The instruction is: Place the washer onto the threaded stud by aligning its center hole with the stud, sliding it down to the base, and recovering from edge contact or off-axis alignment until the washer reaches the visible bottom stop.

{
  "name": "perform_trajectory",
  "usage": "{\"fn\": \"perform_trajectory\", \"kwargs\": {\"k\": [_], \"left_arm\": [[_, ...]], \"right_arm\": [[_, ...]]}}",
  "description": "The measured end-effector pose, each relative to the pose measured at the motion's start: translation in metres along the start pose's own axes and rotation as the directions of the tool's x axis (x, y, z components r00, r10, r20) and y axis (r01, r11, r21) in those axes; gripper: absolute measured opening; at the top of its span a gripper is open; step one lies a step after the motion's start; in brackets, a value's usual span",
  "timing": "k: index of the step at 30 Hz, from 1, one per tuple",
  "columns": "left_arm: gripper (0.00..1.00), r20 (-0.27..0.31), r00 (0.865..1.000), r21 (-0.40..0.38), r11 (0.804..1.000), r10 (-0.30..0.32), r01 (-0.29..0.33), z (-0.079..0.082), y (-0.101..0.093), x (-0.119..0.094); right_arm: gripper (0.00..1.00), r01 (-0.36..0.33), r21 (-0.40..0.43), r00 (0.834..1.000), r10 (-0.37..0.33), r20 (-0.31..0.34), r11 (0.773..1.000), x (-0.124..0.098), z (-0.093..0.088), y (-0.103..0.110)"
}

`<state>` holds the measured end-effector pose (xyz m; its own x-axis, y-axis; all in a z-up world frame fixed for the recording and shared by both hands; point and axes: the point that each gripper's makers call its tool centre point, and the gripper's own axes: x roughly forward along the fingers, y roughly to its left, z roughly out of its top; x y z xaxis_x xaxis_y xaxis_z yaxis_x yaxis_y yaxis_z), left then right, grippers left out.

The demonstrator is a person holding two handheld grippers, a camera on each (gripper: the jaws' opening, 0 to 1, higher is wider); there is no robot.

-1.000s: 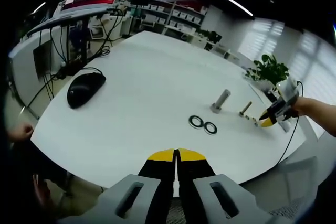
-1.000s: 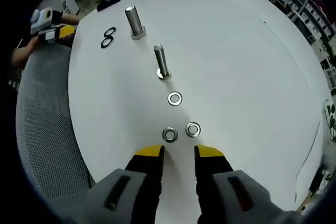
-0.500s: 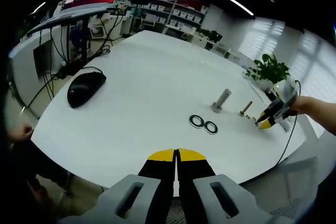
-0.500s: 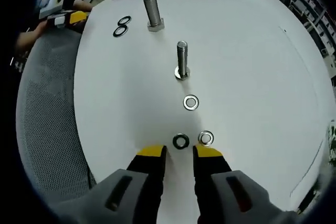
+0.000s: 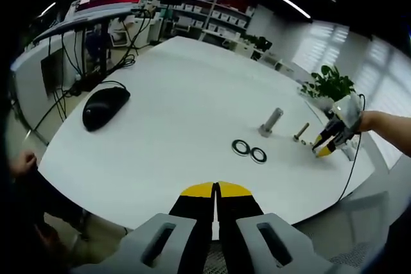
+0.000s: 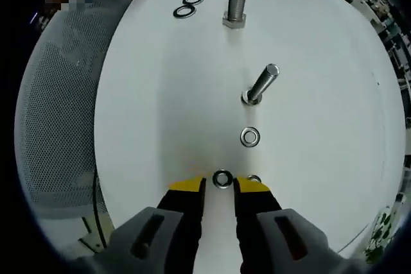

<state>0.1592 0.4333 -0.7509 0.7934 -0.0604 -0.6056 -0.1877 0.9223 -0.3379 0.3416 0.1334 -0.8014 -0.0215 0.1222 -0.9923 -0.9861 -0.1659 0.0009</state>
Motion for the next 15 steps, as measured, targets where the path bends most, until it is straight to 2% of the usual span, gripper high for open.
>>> {"fn": "perform_trajectory", "kwargs": {"k": [6,15], "left_arm": [[0.00,-0.002,1.000,0.001,1.000,-0.001,0.001,-0.0004,-0.0002,0.0002],[0.00,-0.005,1.000,0.002,1.000,0.000,0.000,-0.0007,-0.0002,0.0004]], "right_arm": [[0.16,0.003,0.004,1.000,-0.003,-0.007,1.000,0.0003,0.0007,-0.0034],[0.15,0.000,0.023,1.000,0.001,-0.017,1.000,-0.0002,0.0009,-0.0033]]}}
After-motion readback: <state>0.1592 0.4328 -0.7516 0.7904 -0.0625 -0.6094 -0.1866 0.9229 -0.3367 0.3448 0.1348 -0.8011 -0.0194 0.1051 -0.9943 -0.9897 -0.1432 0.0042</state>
